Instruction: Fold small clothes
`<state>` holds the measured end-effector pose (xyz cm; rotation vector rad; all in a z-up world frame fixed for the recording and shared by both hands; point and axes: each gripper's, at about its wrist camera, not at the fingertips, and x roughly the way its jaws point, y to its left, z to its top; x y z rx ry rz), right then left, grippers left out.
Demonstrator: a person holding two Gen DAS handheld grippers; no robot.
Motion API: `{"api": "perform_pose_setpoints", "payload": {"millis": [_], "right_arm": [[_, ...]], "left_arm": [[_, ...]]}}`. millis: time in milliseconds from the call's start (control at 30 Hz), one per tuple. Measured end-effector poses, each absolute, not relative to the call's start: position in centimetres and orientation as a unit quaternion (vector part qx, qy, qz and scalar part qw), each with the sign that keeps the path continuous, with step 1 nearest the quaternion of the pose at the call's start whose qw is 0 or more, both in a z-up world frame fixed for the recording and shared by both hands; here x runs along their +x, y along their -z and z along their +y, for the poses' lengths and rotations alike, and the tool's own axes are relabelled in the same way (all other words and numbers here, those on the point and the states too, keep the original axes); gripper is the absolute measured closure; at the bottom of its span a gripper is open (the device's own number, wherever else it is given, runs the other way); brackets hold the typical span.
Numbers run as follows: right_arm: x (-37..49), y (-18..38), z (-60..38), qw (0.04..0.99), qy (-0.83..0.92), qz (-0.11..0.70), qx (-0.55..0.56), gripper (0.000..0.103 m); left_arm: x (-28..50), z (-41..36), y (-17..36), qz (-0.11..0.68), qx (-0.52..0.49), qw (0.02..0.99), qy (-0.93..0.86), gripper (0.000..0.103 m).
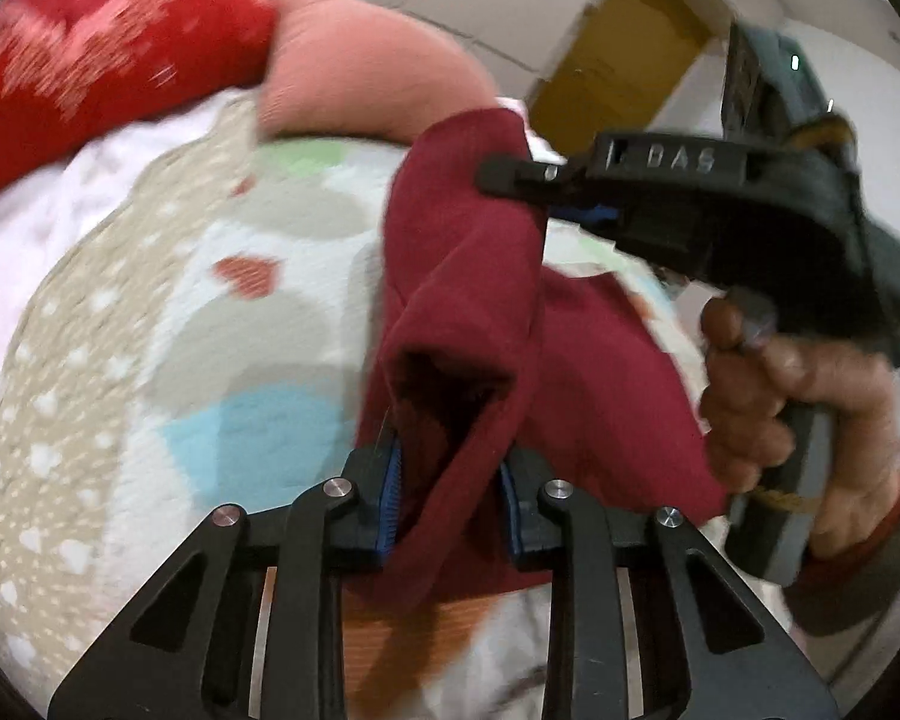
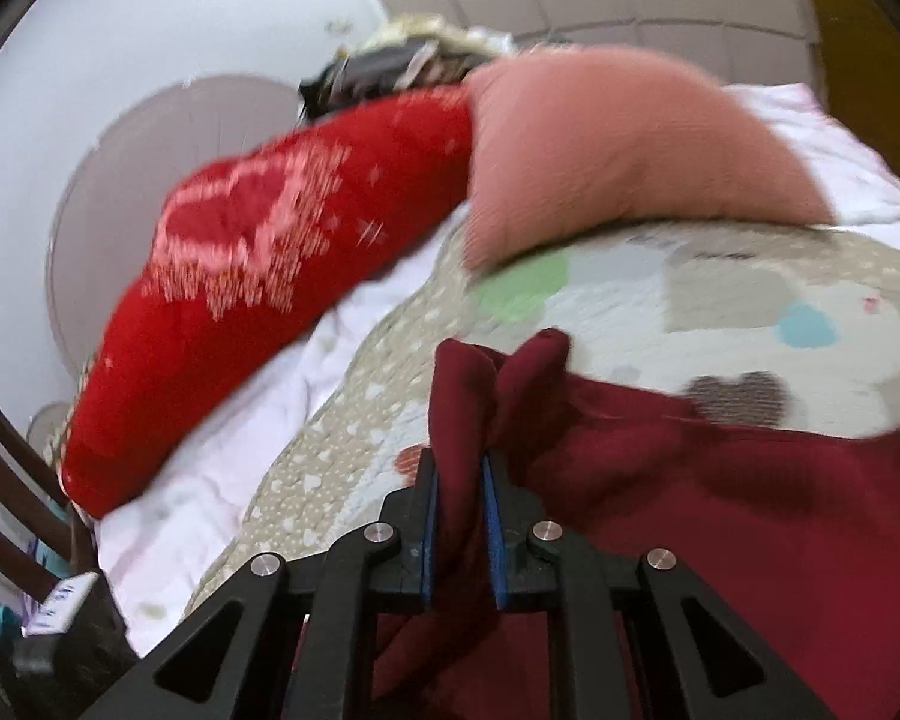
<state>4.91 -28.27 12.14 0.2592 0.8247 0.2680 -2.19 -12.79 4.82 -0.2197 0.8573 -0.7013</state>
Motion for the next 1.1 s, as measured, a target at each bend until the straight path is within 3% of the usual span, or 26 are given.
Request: {"api": "perform_pose_setpoints", "payload": {"millis": [333,567,733,833,900,967,1100], "right_arm": [[-4.1,-14.9,-42.3,0.922,-0.054,0.335,0.187,0.091],[-7.1,-9.9,-50.2,0.904,0.045,0.366,0.216,0.095],[-7.2,-7.3,-51.9,0.886,0.054,0.380,0.260,0.094],[-8.8,-8.7,-52.5,0.884,0.060,0.369,0.281,0.089],[-10.6,-9.8,-52.2,0.885,0.034,0.358,0.295,0.079],[-12.8,-10.5,-51.2,0.889,0.013,0.352,0.295,0.043],[-14.2,-9.7,-48.6,0.883,-0.019,0.374,0.284,0.039]], "left_arm": [[-6.7,-27.1,-6.5,0.403,-0.015,0.816,0.414,0.079],[-8.0,-34.4,-2.3,0.440,0.031,0.790,0.426,0.083],[-8.4,-34.1,-3.3,0.432,0.055,0.797,0.418,0.082],[-9.1,-30.9,-5.3,0.419,0.062,0.808,0.410,0.069],[-8.9,-28.2,-6.7,0.394,0.055,0.823,0.407,0.059],[-8.7,-26.1,-7.4,0.378,0.047,0.838,0.392,0.056],[-6.6,-24.3,-6.2,0.389,0.030,0.854,0.344,0.050]]}}
